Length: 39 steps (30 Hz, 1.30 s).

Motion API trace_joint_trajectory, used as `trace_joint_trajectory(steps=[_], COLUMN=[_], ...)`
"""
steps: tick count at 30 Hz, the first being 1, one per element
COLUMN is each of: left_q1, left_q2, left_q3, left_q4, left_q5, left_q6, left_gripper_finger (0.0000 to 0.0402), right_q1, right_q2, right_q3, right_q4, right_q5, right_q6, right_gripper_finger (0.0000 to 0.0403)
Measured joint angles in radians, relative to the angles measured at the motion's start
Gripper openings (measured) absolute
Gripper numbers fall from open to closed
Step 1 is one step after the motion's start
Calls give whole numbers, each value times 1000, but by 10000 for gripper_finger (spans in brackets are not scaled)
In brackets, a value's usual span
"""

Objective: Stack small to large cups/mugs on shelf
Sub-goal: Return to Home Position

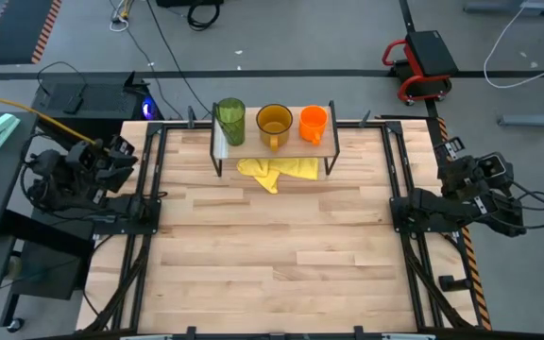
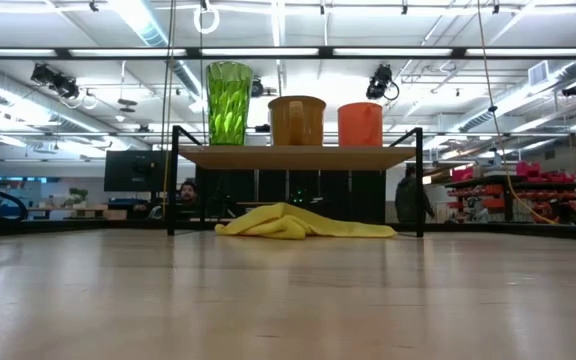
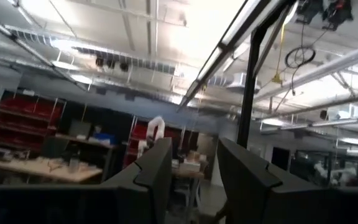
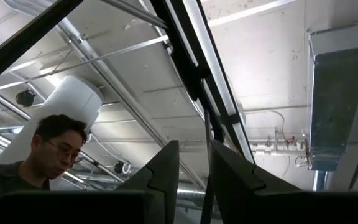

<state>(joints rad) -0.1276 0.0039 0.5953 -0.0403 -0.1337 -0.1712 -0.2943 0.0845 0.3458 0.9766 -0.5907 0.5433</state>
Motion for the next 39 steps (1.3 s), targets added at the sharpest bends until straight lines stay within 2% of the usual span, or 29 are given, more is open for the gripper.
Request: trace_joint_trajectory(steps=[3, 7, 13, 20, 24, 27, 39], left_q1=[0, 0, 0, 0, 0, 0, 0], left_q2=[0, 0, 0, 0, 0, 0, 2], left_q3=[-13, -97, -255, -396, -442, -454, -455], left_q4=[19, 80, 252, 353, 341, 311, -69], left_q5=[0, 5, 6, 6, 5, 5, 4], left_q6=[-8, -60, -109, -167, -173, -159, -235], left_gripper_finger=[141, 140, 134, 142, 138, 133, 140], right_q1=[0, 0, 29, 69, 70, 70, 68], right_q2=[0, 0, 0, 1, 1, 1, 1], right_q3=[0, -25, -151, -293, -322, -323, -323], right_q4=[-3, -9, 29, 72, 69, 2, -508], right_q5=[12, 32, 124, 149, 134, 82, 71], right_q6=[2, 11, 38, 53, 56, 49, -29], right_gripper_finger=[94, 94, 94, 94, 94, 94, 94])
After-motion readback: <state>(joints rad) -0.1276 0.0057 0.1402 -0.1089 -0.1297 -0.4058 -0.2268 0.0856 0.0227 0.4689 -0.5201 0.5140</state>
